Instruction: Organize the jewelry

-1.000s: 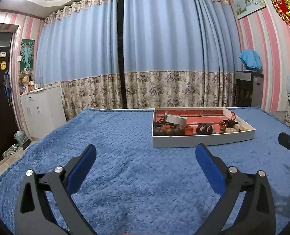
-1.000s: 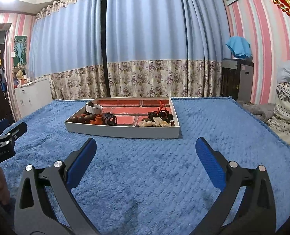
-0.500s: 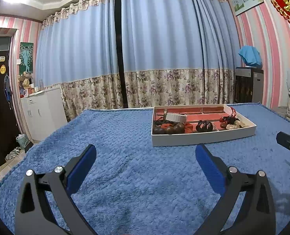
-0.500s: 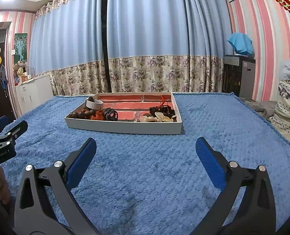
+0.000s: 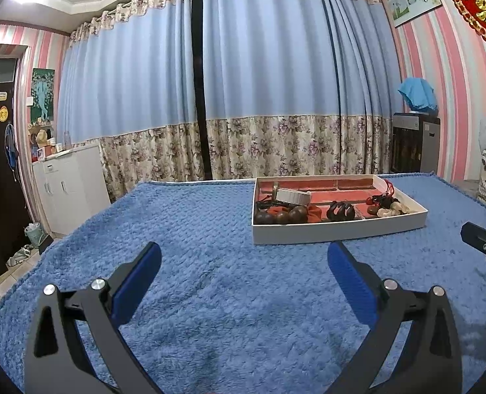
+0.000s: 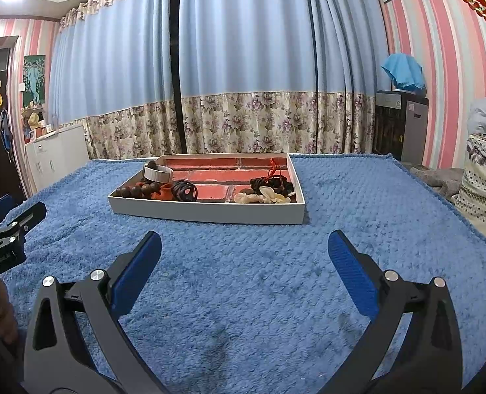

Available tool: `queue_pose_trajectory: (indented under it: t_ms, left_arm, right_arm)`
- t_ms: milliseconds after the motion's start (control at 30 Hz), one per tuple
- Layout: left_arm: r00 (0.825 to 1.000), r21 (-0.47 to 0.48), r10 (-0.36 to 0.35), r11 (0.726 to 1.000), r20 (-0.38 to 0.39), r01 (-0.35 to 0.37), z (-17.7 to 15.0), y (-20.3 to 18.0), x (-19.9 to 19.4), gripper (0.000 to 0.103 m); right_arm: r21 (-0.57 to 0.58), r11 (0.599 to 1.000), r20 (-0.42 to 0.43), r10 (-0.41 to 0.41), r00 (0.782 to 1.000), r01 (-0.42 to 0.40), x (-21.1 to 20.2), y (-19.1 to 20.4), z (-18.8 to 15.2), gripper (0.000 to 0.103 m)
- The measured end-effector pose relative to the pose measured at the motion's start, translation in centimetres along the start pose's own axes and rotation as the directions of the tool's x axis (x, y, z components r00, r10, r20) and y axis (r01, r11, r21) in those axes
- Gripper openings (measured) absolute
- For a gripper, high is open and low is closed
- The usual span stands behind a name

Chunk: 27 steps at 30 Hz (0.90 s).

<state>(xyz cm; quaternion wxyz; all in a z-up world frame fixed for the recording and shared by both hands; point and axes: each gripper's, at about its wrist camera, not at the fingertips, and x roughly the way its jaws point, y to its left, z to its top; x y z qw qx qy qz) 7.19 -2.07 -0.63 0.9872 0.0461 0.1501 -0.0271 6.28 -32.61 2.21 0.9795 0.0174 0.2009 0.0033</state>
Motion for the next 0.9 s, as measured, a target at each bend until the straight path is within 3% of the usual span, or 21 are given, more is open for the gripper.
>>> queue_pose_trajectory:
  t_ms: [900]
  left_arm:
    - [1.000, 0.000, 0.000, 1.000, 0.000, 0.000, 0.07, 0.00, 0.10, 0.099]
  right_arm:
    - [0.004, 1.000, -0.011, 0.004, 1.000, -0.004, 0.30, 0.08, -0.24, 0.099]
